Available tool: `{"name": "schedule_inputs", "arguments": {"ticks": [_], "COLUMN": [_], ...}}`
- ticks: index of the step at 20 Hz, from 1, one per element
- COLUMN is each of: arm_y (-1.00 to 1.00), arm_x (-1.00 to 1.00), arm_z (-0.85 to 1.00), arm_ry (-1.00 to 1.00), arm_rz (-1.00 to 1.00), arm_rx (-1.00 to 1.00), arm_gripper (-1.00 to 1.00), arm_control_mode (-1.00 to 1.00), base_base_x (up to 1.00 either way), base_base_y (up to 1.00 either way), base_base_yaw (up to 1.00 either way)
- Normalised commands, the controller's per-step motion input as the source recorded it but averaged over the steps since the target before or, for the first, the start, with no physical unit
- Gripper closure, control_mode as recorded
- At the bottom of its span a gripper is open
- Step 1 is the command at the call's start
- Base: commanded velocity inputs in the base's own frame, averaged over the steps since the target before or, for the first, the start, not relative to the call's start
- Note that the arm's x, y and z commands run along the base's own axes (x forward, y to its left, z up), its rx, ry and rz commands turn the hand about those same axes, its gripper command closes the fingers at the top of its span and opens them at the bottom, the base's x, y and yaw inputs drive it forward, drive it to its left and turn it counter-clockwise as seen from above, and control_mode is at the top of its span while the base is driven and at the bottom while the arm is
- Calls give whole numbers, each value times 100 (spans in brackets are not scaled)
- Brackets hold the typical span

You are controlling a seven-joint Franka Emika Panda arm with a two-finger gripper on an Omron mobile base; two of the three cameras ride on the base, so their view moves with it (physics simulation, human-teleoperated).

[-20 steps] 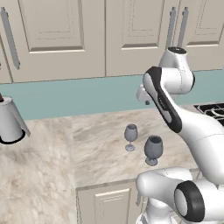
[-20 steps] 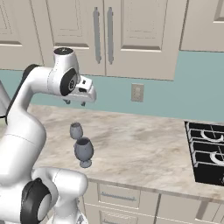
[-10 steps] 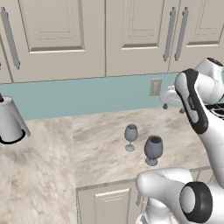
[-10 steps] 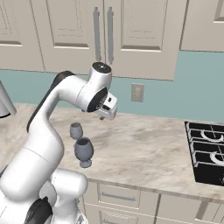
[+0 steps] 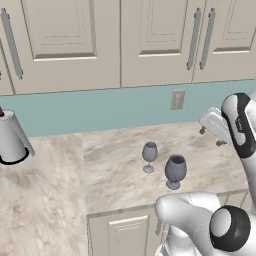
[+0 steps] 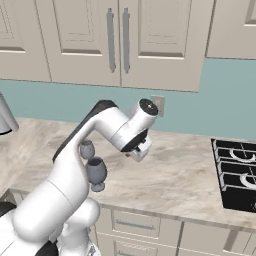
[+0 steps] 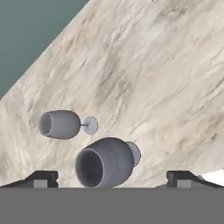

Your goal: Retrieve the wine glasses from the counter and place one next to each plate.

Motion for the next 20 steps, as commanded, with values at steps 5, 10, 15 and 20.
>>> {"name": "schedule_inputs", "arguments": {"ticks": [5, 10, 15, 20], "arm_y": [-29, -13, -7, -17], "arm_x": [-8, -15, -12, -1], "arm_z": [-45, -50, -41, -13], "arm_ry": [15, 21, 25, 31], "arm_rz": [-33, -30, -28, -24], "arm_rx": [28, 23, 28, 41], "arm_gripper": [-100, -100, -100, -100], "arm_control_mode": [-100, -100, -100, -100], "base_base_x": [0, 0, 0, 0], "base_base_y": [0, 0, 0, 0], "base_base_yaw": [0, 0, 0, 0]}}
